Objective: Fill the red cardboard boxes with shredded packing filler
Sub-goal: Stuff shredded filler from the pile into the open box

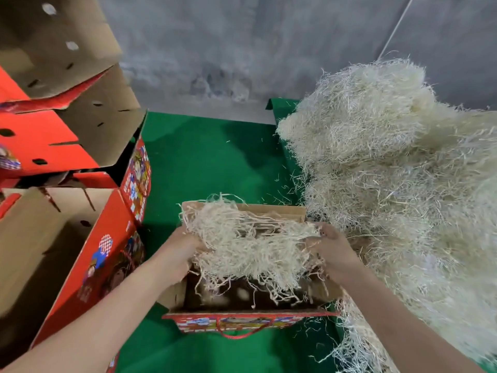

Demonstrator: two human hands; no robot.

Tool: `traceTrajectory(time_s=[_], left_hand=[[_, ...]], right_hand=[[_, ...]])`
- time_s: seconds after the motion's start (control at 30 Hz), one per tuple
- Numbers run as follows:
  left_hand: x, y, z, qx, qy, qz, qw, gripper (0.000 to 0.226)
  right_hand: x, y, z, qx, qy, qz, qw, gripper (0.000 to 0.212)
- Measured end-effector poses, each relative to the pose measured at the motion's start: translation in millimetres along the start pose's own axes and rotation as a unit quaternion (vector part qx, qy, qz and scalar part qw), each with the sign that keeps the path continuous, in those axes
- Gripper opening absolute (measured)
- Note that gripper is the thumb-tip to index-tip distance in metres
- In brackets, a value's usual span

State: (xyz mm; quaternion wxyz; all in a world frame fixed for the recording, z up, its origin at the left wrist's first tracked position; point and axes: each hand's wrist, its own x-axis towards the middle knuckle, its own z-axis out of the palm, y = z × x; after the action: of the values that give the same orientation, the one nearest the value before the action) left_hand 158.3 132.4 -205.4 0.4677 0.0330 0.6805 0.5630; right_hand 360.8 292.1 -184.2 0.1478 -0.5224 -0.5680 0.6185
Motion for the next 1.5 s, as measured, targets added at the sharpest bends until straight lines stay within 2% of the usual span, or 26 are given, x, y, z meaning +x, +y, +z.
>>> traceTrajectory(time_s=[0.07,0.13,0.2,0.23,0.3,0.37,0.4,0.47,0.53,0.57,0.63,0.67,0.73,0.77,0.8,0.9,1.0,1.07,1.13,1.23,1.27,1.33,1.37,1.43,1.5], left_hand=[[1.9,-0.9,-4.0,0.050,-0.009,0.004,0.999,0.062],[4.8,-6.3,1.1,0.138,-0.043,0.018,0.989,0.056],[-0.8,-6.9,9.9,0.188,-0.093,0.022,0.977,0.047],[-3.8,-5.5,14.0,0.188,-0.117,0.017,0.975,0.045],[-5.9,-4.2,18.1,0.152,-0.161,-0.004,0.975,0.044],[-4.7,-4.3,19.3,0.083,-0.168,-0.026,0.982,0.044],[-1.9,-5.8,19.3,0.072,-0.144,-0.019,0.987,0.042],[2.7,-9.1,18.6,0.087,-0.064,-0.002,0.994,0.035],[3.0,-8.4,16.1,0.073,-0.010,0.014,0.997,0.020],[4.3,-8.0,13.2,0.062,0.003,0.022,0.998,0.020],[6.5,-7.8,8.7,0.068,-0.012,0.021,0.997,0.025],[5.6,-7.0,10.1,0.095,-0.052,0.008,0.994,0.034],[2.2,-9.3,20.7,0.137,-0.151,-0.028,0.979,0.076],[-0.8,-11.4,29.6,0.152,-0.154,-0.035,0.976,0.093],[-3.2,-13.0,35.5,0.156,-0.134,-0.039,0.978,0.094],[-2.6,-7.0,29.5,0.098,-0.073,-0.026,0.992,0.040],[4.5,2.2,10.7,0.014,-0.011,-0.013,1.000,0.017],[0.6,1.8,11.8,0.047,0.007,0.011,0.999,0.027],[-3.1,-2.5,21.3,0.122,-0.025,0.027,0.992,0.035],[-5.5,-7.4,27.7,0.164,-0.100,0.012,0.981,0.022],[-5.0,-7.1,25.5,0.141,-0.126,-0.006,0.982,0.026],[-6.3,-5.4,23.4,0.096,-0.180,-0.018,0.979,0.041],[-7.9,-4.0,26.4,0.099,-0.179,-0.009,0.979,0.044],[-3.5,-6.3,28.4,0.098,-0.102,0.014,0.990,0.060],[1.8,-5.4,19.1,0.095,-0.025,0.037,0.994,0.051]], right_hand=[[-0.9,-3.9,-2.0,-0.018,-0.015,-0.020,1.000,0.055],[-5.4,-7.3,4.3,-0.081,-0.143,-0.078,0.983,0.060],[-8.6,-9.4,19.7,-0.139,-0.263,-0.070,0.952,0.058],[-9.7,-9.0,29.0,-0.152,-0.279,-0.052,0.947,0.056],[-1.8,-0.2,46.1,-0.177,-0.234,-0.043,0.955,0.060],[3.8,6.3,60.0,-0.181,-0.184,-0.069,0.964,0.033],[4.1,8.4,63.5,-0.174,-0.178,-0.078,0.965,0.019],[6.0,14.0,60.9,-0.166,-0.175,-0.079,0.967,0.004],[7.8,14.9,50.2,-0.149,-0.144,-0.062,0.976,0.011],[9.2,14.8,44.7,-0.131,-0.122,-0.055,0.982,0.020],[9.9,13.7,37.4,-0.092,-0.115,-0.069,0.987,0.024],[8.8,13.0,37.2,-0.087,-0.128,-0.080,0.985,0.025],[3.3,11.2,42.4,-0.096,-0.182,-0.088,0.975,0.027],[0.7,10.9,46.0,-0.103,-0.215,-0.082,0.968,0.030],[-0.1,12.1,48.9,-0.110,-0.237,-0.074,0.962,0.032],[0.8,13.0,40.6,-0.145,-0.209,-0.065,0.965,0.019],[3.1,15.3,19.1,-0.127,-0.144,-0.031,0.981,0.015],[4.2,16.0,16.9,-0.106,-0.140,0.018,0.984,0.022],[0.7,12.3,25.6,-0.047,-0.158,0.065,0.984,0.027],[-0.5,7.7,43.2,-0.052,-0.173,0.058,0.982,0.039],[0.7,9.4,46.7,-0.083,-0.174,0.052,0.980,0.037],[0.0,11.2,54.4,-0.126,-0.160,0.019,0.979,0.017],[-0.3,12.0,56.6,-0.134,-0.147,0.008,0.980,0.011],[0.8,15.3,54.2,-0.140,-0.136,0.006,0.981,0.015],[0.2,12.9,43.5,-0.152,-0.122,0.008,0.981,0.021]])
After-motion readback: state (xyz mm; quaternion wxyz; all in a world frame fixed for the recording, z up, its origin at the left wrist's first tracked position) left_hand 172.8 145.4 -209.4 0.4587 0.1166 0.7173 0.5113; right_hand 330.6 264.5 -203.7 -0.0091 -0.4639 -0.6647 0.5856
